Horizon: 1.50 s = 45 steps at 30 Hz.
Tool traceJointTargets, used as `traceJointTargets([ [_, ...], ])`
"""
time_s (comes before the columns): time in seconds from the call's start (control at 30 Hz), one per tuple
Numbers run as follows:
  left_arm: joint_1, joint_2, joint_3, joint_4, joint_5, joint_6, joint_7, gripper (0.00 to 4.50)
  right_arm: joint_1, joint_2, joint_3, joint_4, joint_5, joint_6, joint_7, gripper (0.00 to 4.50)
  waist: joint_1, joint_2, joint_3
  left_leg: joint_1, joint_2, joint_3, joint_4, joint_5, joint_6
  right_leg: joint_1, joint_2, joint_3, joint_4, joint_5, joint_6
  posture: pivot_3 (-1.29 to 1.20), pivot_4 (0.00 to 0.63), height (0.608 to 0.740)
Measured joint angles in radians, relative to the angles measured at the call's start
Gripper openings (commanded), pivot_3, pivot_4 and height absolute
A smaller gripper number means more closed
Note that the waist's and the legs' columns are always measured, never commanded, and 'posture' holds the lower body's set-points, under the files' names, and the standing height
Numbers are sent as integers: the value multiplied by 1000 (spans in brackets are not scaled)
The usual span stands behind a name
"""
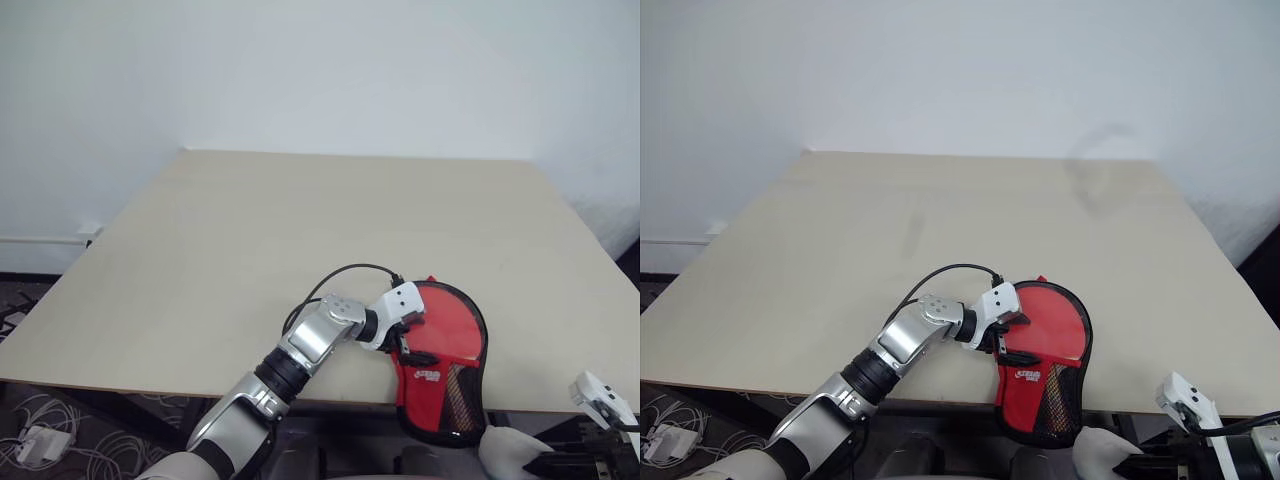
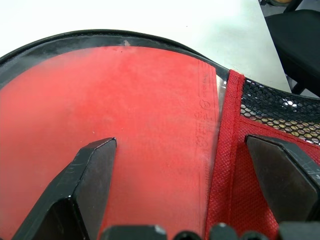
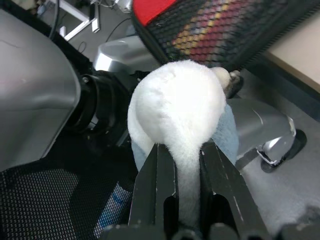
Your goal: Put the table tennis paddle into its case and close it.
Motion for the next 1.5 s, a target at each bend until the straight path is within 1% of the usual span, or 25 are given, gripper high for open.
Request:
traceJointTargets([
  [0.03,0,0,0,0,0,0,0,4443,-8,0,3,-18,6,2,0,796,0,0,0,0,0,1,0,0,0,0,-6,-8,0,0,0,0,0,740],
  [0.1,1,0,3,0,0,0,0,4443,-39,3,16,-59,35,15,-4,1406,0,0,0,0,1,0,0,0,0,0,-10,-15,-1,0,0,0,0,740],
  [0.2,1,0,3,0,0,1,0,4443,-83,10,29,-92,72,39,-17,2551,0,-1,0,0,1,0,0,0,0,0,-10,-17,-1,0,0,0,0,740],
  [0.27,1,0,4,1,0,1,0,4443,-106,14,36,-93,86,53,-31,3194,0,-2,1,0,2,0,0,0,0,0,-10,-17,-1,0,0,0,0,740],
  [0.3,1,0,4,1,0,2,0,4443,-115,14,40,-93,91,58,-36,3634,0,-2,1,0,2,0,0,0,0,0,-10,-17,-1,0,0,0,0,740],
  [0.37,0,0,4,2,0,2,0,4443,-134,14,49,-83,93,60,-46,4289,0,-3,1,0,2,0,0,0,0,0,-10,-17,-1,0,0,0,0,740],
  [0.43,-1,0,5,4,0,3,0,4443,-176,23,50,-48,98,64,-62,4289,0,-3,1,0,2,0,0,0,0,0,-10,-18,-2,0,0,0,0,740],
  [0.6,-7,-1,5,12,0,3,-2,4443,-391,96,39,104,128,90,-168,4289,0,-3,1,0,3,-1,-2,0,0,1,-10,-21,-7,0,0,0,0,740],
  [0.77,-9,-1,7,17,0,-8,-6,4443,-641,220,49,292,125,108,-353,4289,2,-2,0,0,3,-1,-4,0,0,2,-10,-21,-10,0,0,0,0,740],
  [0.87,-3,4,18,21,-1,-31,-7,4443,-750,292,64,375,94,106,-466,4289,3,0,0,0,3,-1,-4,0,0,1,-9,-21,-9,1,0,0,0,740],
  [0.93,-2,17,52,26,-12,-33,-15,4443,-811,343,78,424,70,100,-534,4289,3,2,0,0,3,-1,-5,0,0,1,-9,-20,-7,2,-1,0,0,740],
  [1.03,-2,58,106,31,-49,-26,-53,4443,-868,389,114,493,33,93,-599,4289,4,4,3,0,1,-1,-3,0,0,-3,-8,-18,5,2,-1,0,0,740],
  [1.17,-4,139,129,-20,-79,4,-135,4443,-947,418,143,620,13,137,-658,4289,4,8,5,0,1,-1,-5,1,1,-5,-7,-16,10,2,-1,0,0,740],
  [1.27,-4,199,159,-89,-120,72,-182,4443,-989,448,165,678,-14,134,-682,4289,3,7,9,-1,1,-1,-7,2,3,-6,-6,-15,13,2,-1,0,0,740],
  [1.4,0,267,195,-210,-177,160,-221,4443,-1014,467,219,720,-53,122,-688,4289,3,8,15,-1,1,-1,-7,2,3,-6,-6,-14,16,2,0,0,0,740],
  [1.5,19,318,211,-253,-207,209,-230,4443,-1016,463,256,718,-78,100,-659,4289,3,8,16,0,1,-1,-5,2,2,-6,-5,-14,17,2,0,0,0,740],
])
